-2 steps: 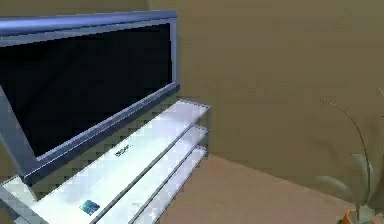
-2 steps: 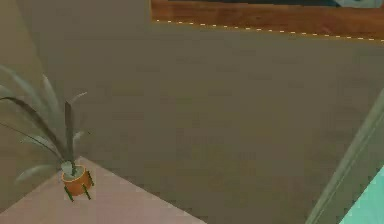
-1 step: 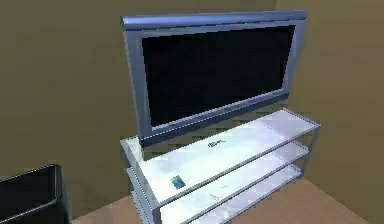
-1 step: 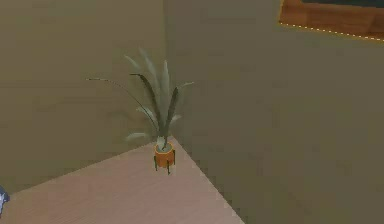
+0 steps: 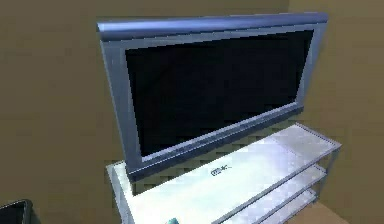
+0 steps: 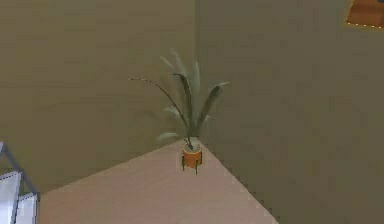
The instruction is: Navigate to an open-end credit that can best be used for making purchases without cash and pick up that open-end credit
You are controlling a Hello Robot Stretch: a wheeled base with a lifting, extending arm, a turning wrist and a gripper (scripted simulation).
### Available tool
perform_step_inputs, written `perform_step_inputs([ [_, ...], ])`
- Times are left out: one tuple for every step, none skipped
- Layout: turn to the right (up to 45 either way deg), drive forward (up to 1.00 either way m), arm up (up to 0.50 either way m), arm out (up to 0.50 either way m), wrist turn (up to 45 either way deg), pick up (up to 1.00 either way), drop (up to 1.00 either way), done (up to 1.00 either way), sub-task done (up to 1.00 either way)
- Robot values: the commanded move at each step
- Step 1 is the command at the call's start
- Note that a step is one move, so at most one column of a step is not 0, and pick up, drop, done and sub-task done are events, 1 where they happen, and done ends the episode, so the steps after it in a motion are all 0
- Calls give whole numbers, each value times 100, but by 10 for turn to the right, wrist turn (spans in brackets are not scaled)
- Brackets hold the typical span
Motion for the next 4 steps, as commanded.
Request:
perform_step_inputs([
  [-450,0,0,0,0,0,0,0,0],
  [-450,0,0,0,0,0,0,0,0],
  [0,0,50,0,0,0,0,0,0],
  [0,0,18,0,0,0,0,0,0],
])
